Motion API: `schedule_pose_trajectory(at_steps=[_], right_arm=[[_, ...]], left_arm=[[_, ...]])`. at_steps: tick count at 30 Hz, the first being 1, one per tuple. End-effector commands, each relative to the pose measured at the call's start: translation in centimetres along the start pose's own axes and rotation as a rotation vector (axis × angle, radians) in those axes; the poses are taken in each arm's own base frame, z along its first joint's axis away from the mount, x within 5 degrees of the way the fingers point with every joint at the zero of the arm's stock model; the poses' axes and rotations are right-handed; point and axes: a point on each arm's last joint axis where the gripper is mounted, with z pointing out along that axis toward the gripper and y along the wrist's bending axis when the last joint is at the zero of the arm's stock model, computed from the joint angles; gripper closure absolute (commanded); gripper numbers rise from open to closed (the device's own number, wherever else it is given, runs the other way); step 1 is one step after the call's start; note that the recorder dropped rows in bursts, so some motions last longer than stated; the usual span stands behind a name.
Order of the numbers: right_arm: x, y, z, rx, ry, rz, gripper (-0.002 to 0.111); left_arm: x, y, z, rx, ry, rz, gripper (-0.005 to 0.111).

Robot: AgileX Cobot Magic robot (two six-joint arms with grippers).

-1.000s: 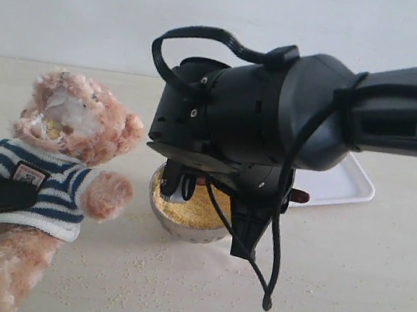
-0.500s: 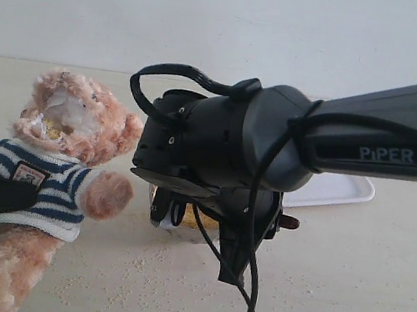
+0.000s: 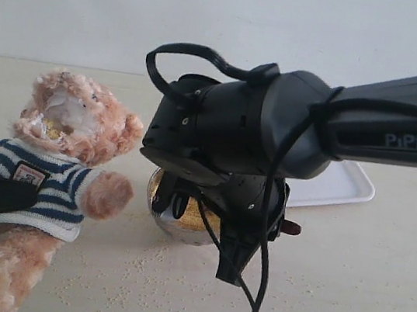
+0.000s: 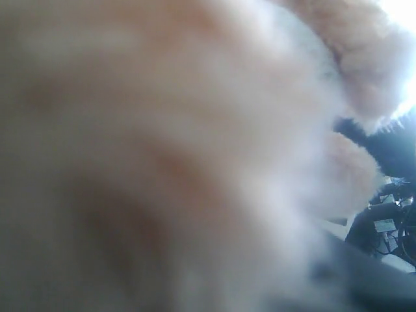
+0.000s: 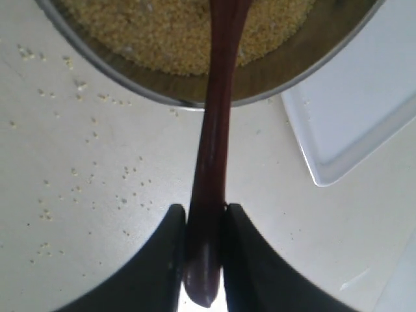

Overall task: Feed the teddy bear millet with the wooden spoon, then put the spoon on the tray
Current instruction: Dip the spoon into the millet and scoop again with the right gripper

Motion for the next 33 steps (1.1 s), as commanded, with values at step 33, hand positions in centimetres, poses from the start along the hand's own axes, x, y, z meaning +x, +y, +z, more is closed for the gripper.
schedule_pose_trajectory(at_steps=[33], right_arm=[[0.6, -1.2, -0.6, 0.057, -0.010, -0.017, 0.107]], left_arm=[[-0.4, -0.3, -0.1, 0.029, -0.018, 0.011, 0.102]])
